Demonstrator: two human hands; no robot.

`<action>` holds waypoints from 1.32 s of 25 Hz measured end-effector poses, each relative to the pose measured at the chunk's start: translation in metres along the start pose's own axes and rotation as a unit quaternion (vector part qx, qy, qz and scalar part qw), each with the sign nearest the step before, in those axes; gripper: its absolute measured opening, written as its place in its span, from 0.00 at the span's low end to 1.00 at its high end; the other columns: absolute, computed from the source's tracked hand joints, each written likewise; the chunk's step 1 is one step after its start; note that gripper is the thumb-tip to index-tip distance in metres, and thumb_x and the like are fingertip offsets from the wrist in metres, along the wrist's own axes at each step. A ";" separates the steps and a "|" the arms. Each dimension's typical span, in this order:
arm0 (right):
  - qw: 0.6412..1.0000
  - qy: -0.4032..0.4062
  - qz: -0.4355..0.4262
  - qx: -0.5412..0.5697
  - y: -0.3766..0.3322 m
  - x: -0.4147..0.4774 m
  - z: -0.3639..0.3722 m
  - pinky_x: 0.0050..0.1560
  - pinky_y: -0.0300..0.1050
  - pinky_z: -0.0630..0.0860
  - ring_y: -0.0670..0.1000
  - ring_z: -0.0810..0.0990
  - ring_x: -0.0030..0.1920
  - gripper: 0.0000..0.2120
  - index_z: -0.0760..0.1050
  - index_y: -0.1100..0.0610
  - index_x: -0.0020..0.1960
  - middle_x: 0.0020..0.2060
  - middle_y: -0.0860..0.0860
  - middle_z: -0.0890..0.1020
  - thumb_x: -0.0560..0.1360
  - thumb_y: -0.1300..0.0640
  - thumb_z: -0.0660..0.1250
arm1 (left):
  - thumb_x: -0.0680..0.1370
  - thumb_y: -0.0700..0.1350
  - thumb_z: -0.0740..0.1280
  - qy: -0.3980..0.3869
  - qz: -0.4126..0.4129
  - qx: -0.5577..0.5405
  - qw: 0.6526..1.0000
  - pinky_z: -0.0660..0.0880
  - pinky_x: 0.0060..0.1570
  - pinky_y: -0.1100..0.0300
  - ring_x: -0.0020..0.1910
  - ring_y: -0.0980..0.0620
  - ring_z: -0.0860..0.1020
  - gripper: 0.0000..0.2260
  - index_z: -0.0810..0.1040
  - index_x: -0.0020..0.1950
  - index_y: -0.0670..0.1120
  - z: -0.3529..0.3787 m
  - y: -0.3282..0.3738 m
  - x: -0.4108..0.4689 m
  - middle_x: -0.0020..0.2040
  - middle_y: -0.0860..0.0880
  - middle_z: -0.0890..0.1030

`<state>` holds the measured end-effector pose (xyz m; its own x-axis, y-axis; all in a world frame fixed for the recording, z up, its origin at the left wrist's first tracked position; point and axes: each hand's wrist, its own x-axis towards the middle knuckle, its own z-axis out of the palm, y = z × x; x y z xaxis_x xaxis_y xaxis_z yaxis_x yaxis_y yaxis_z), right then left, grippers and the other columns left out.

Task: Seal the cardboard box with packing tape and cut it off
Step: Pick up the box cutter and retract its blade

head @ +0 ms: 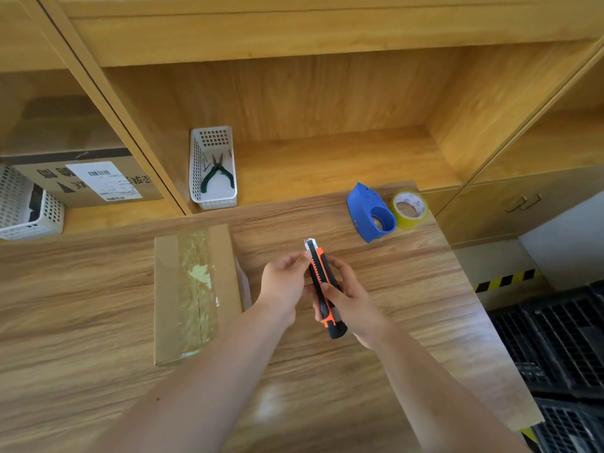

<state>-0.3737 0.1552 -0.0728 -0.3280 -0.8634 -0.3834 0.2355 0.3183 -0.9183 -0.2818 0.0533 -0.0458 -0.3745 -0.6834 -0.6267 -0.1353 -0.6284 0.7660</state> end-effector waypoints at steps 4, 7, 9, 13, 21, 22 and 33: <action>0.995 -0.073 0.016 0.066 -0.007 0.017 -0.015 0.36 0.48 0.75 0.57 0.75 0.34 0.25 0.61 0.46 0.73 0.37 0.61 0.77 0.81 0.67 0.56 | 0.79 0.45 0.68 0.022 -0.006 0.001 1.000 0.83 0.48 0.53 0.49 0.45 0.85 0.07 0.83 0.51 0.43 0.007 0.009 0.017 0.49 0.42 0.86; 0.990 -0.109 0.026 0.088 -0.010 0.029 -0.023 0.39 0.49 0.75 0.58 0.76 0.37 0.28 0.60 0.43 0.74 0.39 0.62 0.77 0.80 0.67 0.56 | 0.79 0.46 0.68 0.034 0.000 0.011 0.999 0.83 0.49 0.50 0.48 0.45 0.85 0.08 0.83 0.51 0.43 0.013 0.014 0.031 0.49 0.42 0.86; 0.988 -0.121 0.030 0.094 -0.010 0.037 -0.028 0.41 0.49 0.74 0.58 0.76 0.38 0.30 0.60 0.42 0.74 0.39 0.61 0.77 0.80 0.68 0.56 | 0.78 0.46 0.68 0.043 -0.002 0.012 0.999 0.82 0.50 0.49 0.46 0.45 0.85 0.07 0.83 0.50 0.44 0.017 0.017 0.038 0.47 0.43 0.86; 0.982 -0.145 0.035 0.112 -0.011 0.051 -0.035 0.48 0.53 0.73 0.58 0.77 0.42 0.34 0.59 0.40 0.74 0.40 0.62 0.77 0.76 0.69 0.60 | 0.78 0.45 0.69 0.048 -0.010 0.015 0.999 0.83 0.47 0.51 0.40 0.48 0.84 0.06 0.83 0.49 0.43 0.022 0.024 0.054 0.44 0.45 0.85; 0.975 -0.165 0.046 0.141 -0.005 0.077 -0.050 0.51 0.50 0.73 0.55 0.78 0.45 0.41 0.55 0.41 0.74 0.46 0.57 0.78 0.71 0.72 0.63 | 0.79 0.49 0.68 0.078 -0.039 0.019 0.996 0.76 0.27 0.57 0.30 0.49 0.81 0.09 0.81 0.47 0.43 0.036 0.036 0.081 0.39 0.46 0.84; 0.975 -0.157 0.052 0.150 -0.004 0.079 -0.054 0.51 0.50 0.73 0.55 0.78 0.45 0.41 0.56 0.42 0.75 0.47 0.57 0.78 0.71 0.72 0.63 | 0.79 0.48 0.68 0.092 -0.038 0.002 0.995 0.79 0.32 0.57 0.34 0.50 0.82 0.09 0.81 0.47 0.44 0.036 0.038 0.087 0.40 0.47 0.84; 0.960 -0.107 0.086 0.245 -0.003 0.106 -0.081 0.48 0.49 0.80 0.56 0.83 0.45 0.24 0.65 0.56 0.64 0.50 0.56 0.81 0.71 0.69 0.66 | 0.76 0.48 0.72 0.012 -0.058 0.050 0.997 0.77 0.34 0.53 0.23 0.55 0.77 0.08 0.83 0.51 0.45 0.061 0.027 0.114 0.39 0.47 0.84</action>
<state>-0.4829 0.0946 -0.1186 -0.0623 -0.8922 -0.4473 0.6879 0.2863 -0.6669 -0.3843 -0.0187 -0.0872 -0.3288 -0.6177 -0.7143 -0.2673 -0.6646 0.6978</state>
